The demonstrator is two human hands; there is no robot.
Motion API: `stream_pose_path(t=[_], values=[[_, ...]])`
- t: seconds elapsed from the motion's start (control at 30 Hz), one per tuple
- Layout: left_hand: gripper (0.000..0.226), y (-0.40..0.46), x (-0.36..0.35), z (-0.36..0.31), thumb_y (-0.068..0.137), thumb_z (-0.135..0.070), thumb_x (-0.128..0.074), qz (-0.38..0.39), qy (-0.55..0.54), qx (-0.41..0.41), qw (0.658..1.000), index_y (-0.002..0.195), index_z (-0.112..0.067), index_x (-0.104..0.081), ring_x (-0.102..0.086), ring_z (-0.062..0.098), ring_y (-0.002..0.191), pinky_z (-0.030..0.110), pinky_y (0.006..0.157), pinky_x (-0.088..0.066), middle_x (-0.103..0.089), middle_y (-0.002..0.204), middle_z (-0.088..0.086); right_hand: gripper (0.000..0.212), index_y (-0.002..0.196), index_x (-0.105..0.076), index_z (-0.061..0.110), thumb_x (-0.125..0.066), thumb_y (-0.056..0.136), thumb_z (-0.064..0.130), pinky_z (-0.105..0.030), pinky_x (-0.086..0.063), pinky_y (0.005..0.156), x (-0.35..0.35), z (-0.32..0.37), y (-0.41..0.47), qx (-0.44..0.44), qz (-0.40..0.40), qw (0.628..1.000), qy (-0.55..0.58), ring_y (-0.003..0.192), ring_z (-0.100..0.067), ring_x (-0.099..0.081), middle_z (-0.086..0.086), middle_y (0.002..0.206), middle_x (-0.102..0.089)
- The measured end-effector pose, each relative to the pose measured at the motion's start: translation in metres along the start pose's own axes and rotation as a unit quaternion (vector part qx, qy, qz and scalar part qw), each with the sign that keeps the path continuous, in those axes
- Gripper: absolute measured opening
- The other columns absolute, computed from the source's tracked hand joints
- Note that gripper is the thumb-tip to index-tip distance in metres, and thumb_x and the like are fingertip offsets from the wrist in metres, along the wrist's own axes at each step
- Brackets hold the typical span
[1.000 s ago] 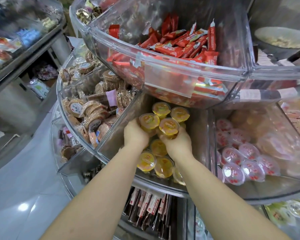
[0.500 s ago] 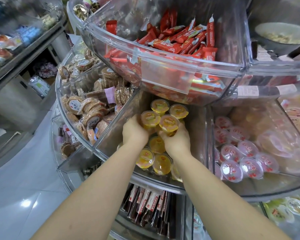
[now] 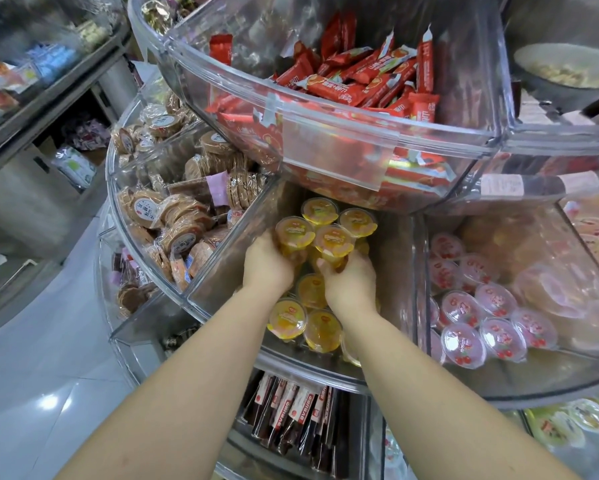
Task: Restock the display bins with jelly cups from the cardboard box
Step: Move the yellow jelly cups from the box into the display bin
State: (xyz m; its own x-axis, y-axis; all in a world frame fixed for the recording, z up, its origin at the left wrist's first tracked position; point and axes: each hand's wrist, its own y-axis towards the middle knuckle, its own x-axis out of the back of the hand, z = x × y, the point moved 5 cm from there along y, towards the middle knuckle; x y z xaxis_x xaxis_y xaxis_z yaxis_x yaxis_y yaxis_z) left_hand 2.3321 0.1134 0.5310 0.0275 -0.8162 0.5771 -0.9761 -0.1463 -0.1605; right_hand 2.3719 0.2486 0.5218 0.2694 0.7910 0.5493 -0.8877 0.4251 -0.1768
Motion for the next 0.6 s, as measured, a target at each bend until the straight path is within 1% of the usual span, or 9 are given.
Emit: stream_pose_path(t=[0.1,0.2,0.27,0.33,0.4,0.47,0.5,0.53,0.6], values=[[0.043,0.001,0.000,0.001,0.077,-0.023,-0.072,0.009,-0.005,0.004,1.000,0.117,-0.013,-0.060,-0.060,0.029,0.105,0.040,0.090,-0.050,-0.066,0.114,0.009,0.019,0.102,-0.059,0.012,-0.061,0.088,0.025,-0.038,-0.050,0.088,-0.001,-0.002,0.000,-0.002,0.006,1.000,0.005,0.102,-0.028,-0.059,-0.008,0.107,-0.063],[0.034,-0.002,0.004,0.001,0.078,-0.023,-0.070,0.015,-0.001,0.016,1.000,0.110,-0.014,-0.065,-0.062,0.028,0.097,0.038,0.083,-0.053,-0.069,0.106,0.009,0.023,0.103,-0.059,0.012,-0.063,0.086,0.027,-0.038,-0.050,0.088,0.002,-0.001,-0.001,-0.001,0.021,1.000,-0.008,0.101,-0.028,-0.059,-0.008,0.105,-0.064],[0.024,-0.006,0.007,-0.003,0.080,-0.021,-0.065,0.038,0.032,0.016,0.999,0.102,-0.012,-0.067,-0.062,0.027,0.091,0.033,0.075,-0.051,-0.069,0.101,0.009,0.030,0.108,-0.056,0.011,-0.066,0.083,0.024,-0.042,-0.048,0.094,0.006,0.001,-0.003,0.006,0.027,0.999,-0.017,0.106,-0.030,-0.057,-0.011,0.111,-0.061],[0.018,-0.012,0.012,-0.009,0.080,-0.019,-0.061,0.080,0.064,-0.007,0.995,0.096,-0.012,-0.065,-0.062,0.026,0.091,0.030,0.072,-0.047,-0.067,0.096,0.007,0.038,0.109,-0.047,0.011,-0.070,0.079,0.019,-0.044,-0.045,0.098,0.014,0.001,-0.009,-0.022,0.026,0.999,0.029,0.111,-0.030,-0.054,-0.013,0.120,-0.055],[0.027,-0.023,0.024,-0.015,0.079,-0.016,-0.064,0.097,0.030,-0.037,0.994,0.106,-0.014,-0.062,-0.060,0.023,0.099,0.031,0.079,-0.047,-0.063,0.099,0.000,0.047,0.108,-0.036,0.018,-0.072,0.078,0.015,-0.039,-0.047,0.094,0.022,0.005,-0.022,-0.069,0.029,0.990,0.123,0.107,-0.027,-0.055,-0.012,0.121,-0.051],[0.052,-0.043,0.045,-0.013,0.080,-0.015,-0.068,0.094,-0.075,-0.045,0.992,0.129,-0.015,-0.049,-0.054,0.015,0.109,0.032,0.093,-0.046,-0.054,0.112,-0.007,0.049,0.110,-0.034,0.020,-0.071,0.079,0.016,-0.035,-0.049,0.087,0.024,0.018,-0.043,-0.078,0.040,0.976,0.201,0.098,-0.020,-0.056,-0.007,0.113,-0.052],[0.056,-0.057,0.059,-0.009,0.082,-0.014,-0.068,0.086,-0.141,-0.055,0.985,0.133,-0.018,-0.045,-0.054,0.010,0.111,0.029,0.098,-0.045,-0.052,0.117,-0.012,0.045,0.110,-0.037,0.021,-0.070,0.080,0.016,-0.031,-0.050,0.082,0.022,0.028,-0.056,-0.049,0.044,0.976,0.208,0.091,-0.014,-0.057,-0.002,0.106,-0.053],[0.051,-0.073,0.075,-0.003,0.083,-0.012,-0.066,0.066,-0.194,-0.079,0.976,0.128,-0.024,-0.048,-0.056,0.004,0.109,0.025,0.098,-0.046,-0.055,0.118,-0.017,0.039,0.108,-0.042,0.022,-0.069,0.081,0.016,-0.025,-0.049,0.075,0.019,0.041,-0.071,0.001,0.055,0.977,0.204,0.083,-0.006,-0.055,0.002,0.097,-0.053],[0.037,-0.108,0.112,0.022,0.083,-0.011,-0.065,-0.009,-0.239,-0.123,0.963,0.105,-0.040,-0.059,-0.062,0.000,0.096,0.015,0.087,-0.049,-0.067,0.103,-0.018,0.025,0.095,-0.050,0.027,-0.066,0.082,0.013,-0.013,-0.046,0.065,0.004,0.069,-0.109,0.122,0.117,0.964,0.205,0.068,0.003,-0.051,0.007,0.085,-0.053]])
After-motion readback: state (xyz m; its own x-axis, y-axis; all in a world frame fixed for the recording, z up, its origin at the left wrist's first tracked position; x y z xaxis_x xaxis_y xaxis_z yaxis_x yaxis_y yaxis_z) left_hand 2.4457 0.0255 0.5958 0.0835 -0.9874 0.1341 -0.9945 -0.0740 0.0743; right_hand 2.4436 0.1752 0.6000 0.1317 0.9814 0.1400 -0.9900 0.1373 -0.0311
